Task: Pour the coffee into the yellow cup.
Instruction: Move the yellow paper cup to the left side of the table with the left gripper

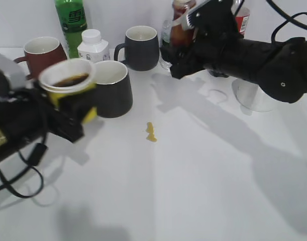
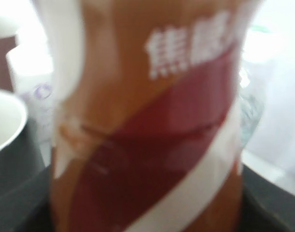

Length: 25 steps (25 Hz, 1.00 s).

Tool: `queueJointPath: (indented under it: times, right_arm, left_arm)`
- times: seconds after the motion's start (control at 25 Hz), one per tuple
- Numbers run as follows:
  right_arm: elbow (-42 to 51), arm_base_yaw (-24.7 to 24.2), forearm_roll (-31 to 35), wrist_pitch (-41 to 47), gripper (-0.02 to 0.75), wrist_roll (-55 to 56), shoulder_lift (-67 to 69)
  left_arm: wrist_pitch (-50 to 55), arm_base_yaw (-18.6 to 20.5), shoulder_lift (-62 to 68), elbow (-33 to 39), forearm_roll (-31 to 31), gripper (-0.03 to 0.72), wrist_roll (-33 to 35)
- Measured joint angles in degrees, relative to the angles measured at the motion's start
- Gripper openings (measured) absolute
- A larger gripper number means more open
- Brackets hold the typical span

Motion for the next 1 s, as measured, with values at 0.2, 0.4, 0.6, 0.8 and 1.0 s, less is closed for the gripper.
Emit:
queueJointPath:
  times: [0.2,0.4,0.6,0.8,1.0]
  right_arm:
    - [0.0,0.0,5.6,-0.8,0.503,2.8,0.7]
    - [0.0,0.0,6.4,-1.8,0.503,3.3,3.3]
    - [0.0,0.0,9.7,-4.2,0.503,3.3,5.6]
    - [0.0,0.0,11.3,-5.6,0.503,3.2,8.1]
    - [0.0,0.0,11.5,-6.4,0.503,3.2,8.1]
  left_arm:
    - [-0.2,5.0,-2.4,2.3,-3.7,0.400,1.8]
    - [0.1,10.2,-2.4,2.4,-4.3,0.400,3.1]
    - [0.4,15.2,-2.4,2.3,-4.8,0.400,3.2]
    - [0.5,18.0,1.5,-0.7,-5.0,0.400,3.2]
    - [0.5,18.1,9.0,-5.9,-5.0,0.400,3.2]
